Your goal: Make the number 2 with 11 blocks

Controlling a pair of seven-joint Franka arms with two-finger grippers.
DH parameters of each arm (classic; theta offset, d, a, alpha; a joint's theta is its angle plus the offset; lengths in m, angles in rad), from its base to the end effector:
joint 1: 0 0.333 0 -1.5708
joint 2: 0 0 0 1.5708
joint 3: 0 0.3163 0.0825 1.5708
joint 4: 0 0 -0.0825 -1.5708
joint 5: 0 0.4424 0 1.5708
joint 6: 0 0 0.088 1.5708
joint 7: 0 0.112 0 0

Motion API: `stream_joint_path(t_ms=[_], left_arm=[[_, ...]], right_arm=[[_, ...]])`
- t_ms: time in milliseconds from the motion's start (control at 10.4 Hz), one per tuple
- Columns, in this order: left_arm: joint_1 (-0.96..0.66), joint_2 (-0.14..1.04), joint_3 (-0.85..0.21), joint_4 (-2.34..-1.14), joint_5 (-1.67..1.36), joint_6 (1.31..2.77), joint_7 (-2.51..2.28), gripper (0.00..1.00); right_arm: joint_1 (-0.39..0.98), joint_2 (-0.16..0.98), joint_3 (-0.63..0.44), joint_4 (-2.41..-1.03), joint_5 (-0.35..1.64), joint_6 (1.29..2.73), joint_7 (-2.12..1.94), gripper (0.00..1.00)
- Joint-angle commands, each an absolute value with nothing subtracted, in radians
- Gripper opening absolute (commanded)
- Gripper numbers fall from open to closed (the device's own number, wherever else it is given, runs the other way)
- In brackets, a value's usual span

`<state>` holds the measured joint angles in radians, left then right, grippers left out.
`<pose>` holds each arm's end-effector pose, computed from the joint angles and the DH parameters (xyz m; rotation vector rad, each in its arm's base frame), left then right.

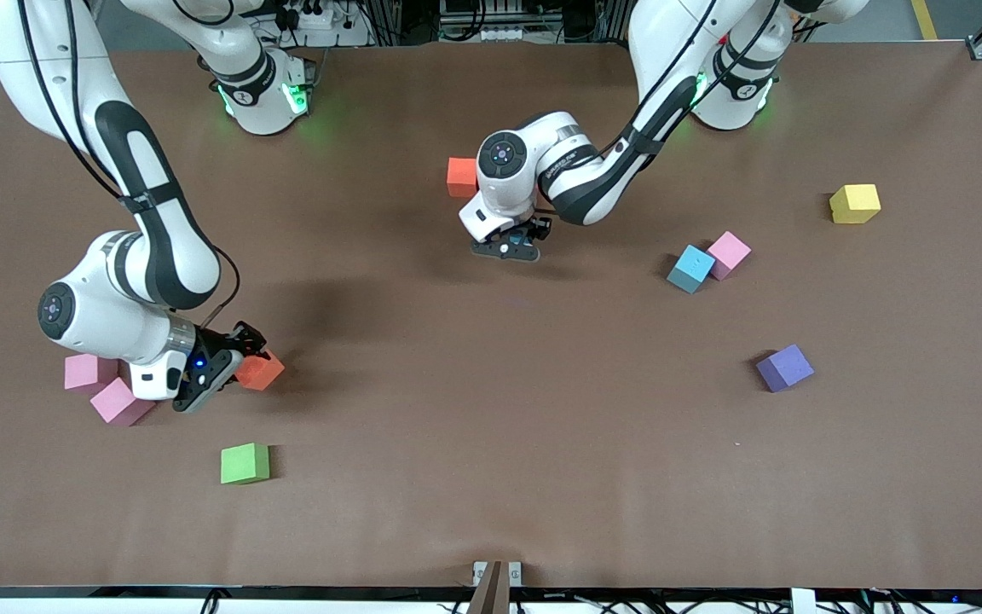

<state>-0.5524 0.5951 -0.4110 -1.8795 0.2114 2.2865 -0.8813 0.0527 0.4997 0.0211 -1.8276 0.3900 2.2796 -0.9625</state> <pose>0.3821 -0.5366 0.1553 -3.0680 0.2825 0.2172 0.6838 0.0606 0.2131 -2.6393 -1.0711 -0.1227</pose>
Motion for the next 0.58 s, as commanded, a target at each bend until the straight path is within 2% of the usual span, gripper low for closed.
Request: stream_joint_path(t_ms=[0, 96, 480], left_arm=[[-0.546, 0.571, -0.416, -1.899, 0.206, 2.276, -0.887, 0.87], [-0.543, 0.572, -0.416, -1.898, 0.198, 2.276, -0.888, 1.0], [-0.54, 0.56, -0.416, -1.896, 0.196, 2.276, -0.911, 1.0]], right_arm=[[0.08, 0.462, 0.018, -1.778, 0.37, 2.182, -0.925, 0.18], [0.083, 0.427, 0.018, -1.776, 0.338, 2.11, -0.922, 0.18], [0.086, 0.376, 0.026, -1.766, 0.258, 2.004, -0.936, 0.18]])
